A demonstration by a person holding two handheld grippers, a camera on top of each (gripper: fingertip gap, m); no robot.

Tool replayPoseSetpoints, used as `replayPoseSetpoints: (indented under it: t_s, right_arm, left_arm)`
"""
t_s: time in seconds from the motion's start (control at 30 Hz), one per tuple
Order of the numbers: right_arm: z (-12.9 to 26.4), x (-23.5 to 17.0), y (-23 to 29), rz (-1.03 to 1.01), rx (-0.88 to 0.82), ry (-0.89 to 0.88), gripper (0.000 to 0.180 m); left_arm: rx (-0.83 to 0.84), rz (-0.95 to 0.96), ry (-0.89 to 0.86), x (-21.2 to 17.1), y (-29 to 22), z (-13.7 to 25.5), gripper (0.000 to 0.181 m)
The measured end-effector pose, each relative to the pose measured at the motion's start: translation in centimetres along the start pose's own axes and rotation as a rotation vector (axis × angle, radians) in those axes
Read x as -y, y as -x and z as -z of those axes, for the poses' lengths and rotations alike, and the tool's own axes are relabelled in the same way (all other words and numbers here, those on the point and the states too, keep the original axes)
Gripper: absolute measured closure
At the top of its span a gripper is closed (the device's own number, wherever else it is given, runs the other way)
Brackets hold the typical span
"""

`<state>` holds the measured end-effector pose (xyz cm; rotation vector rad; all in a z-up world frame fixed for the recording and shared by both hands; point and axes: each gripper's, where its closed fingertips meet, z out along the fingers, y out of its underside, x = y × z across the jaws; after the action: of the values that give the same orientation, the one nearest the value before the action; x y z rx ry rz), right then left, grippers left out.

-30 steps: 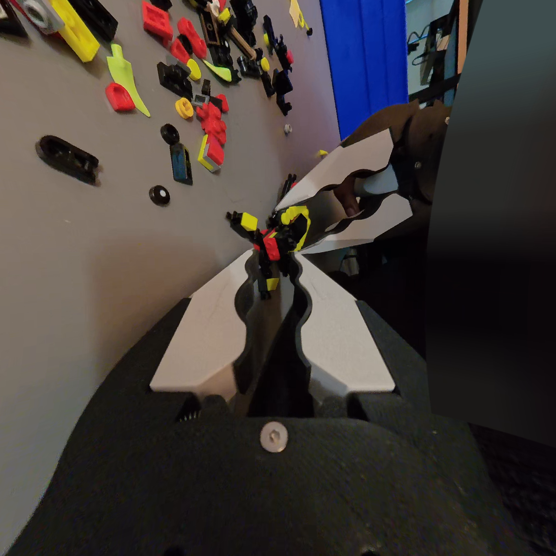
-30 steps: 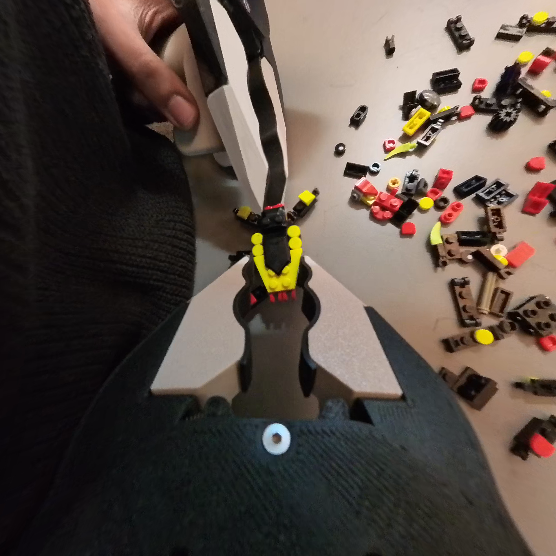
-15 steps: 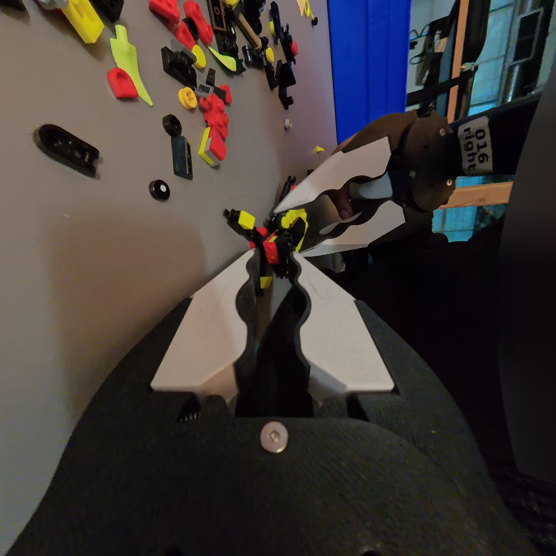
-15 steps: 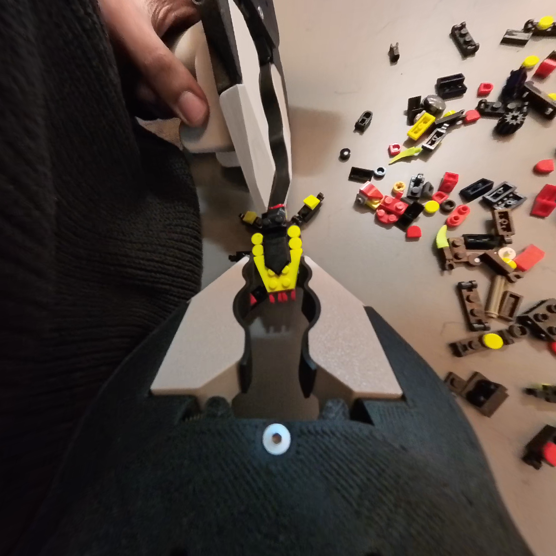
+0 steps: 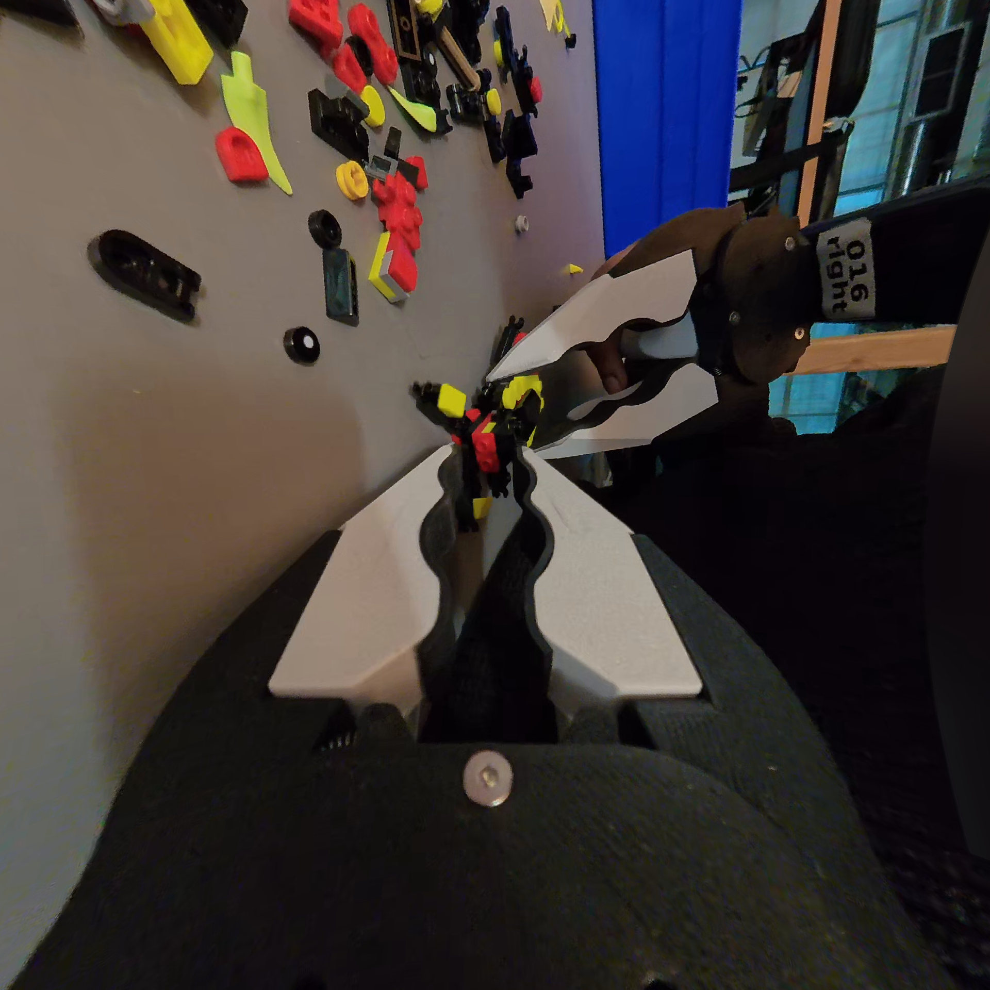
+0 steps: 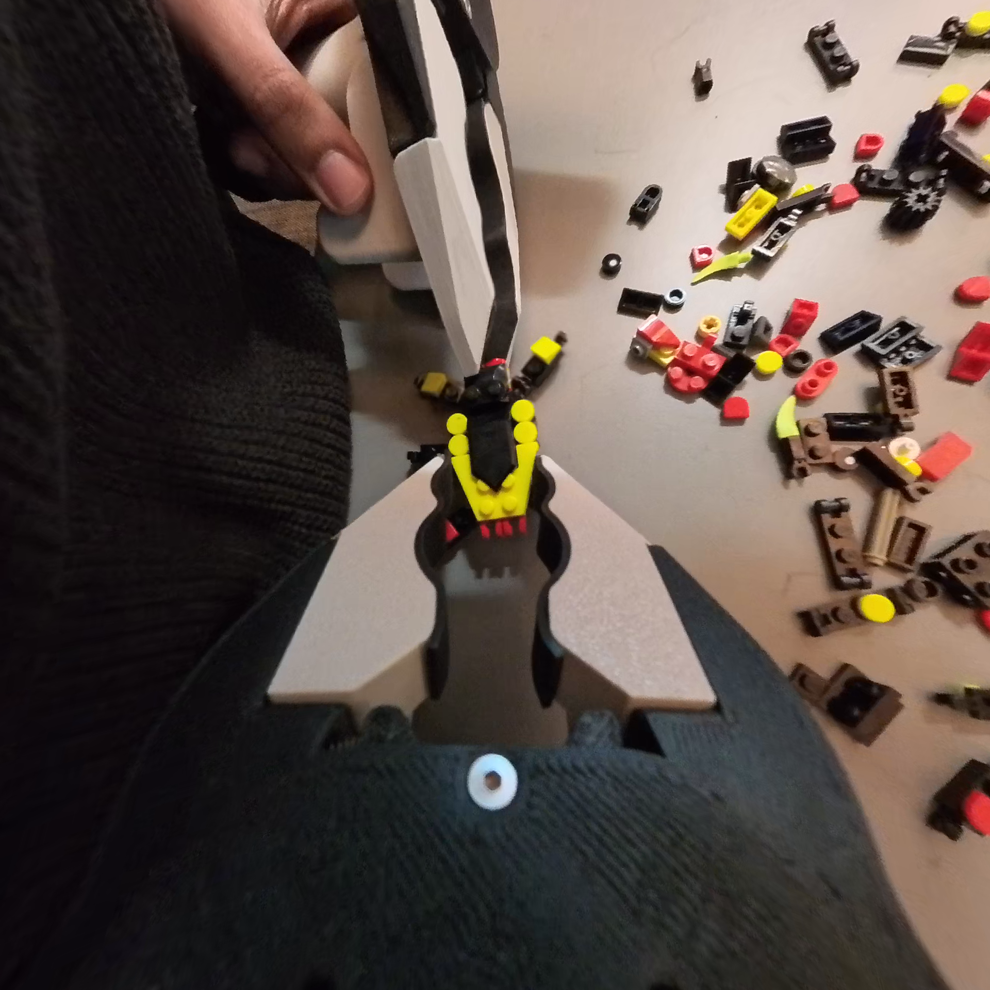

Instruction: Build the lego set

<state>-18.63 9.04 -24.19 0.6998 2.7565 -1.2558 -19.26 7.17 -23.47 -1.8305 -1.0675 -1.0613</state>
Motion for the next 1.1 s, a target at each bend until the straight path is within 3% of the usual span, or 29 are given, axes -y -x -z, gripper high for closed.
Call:
replayPoseSetpoints:
  t_s: [0.67,1.1]
  right_arm:
    - [0.14,-0.09,-0.23,0.044,0.086,0.075,0.151]
    - [0.26,-0.14,-0.41,0.244,0.223,0.151,0.152]
  left_arm:
    - [-0.045,0.024,-0.002,-0.10,-0.17,-0.22,0.166]
    - [-0.020,0.002,0.044,-0.45,-0.13,-0.56,0.161]
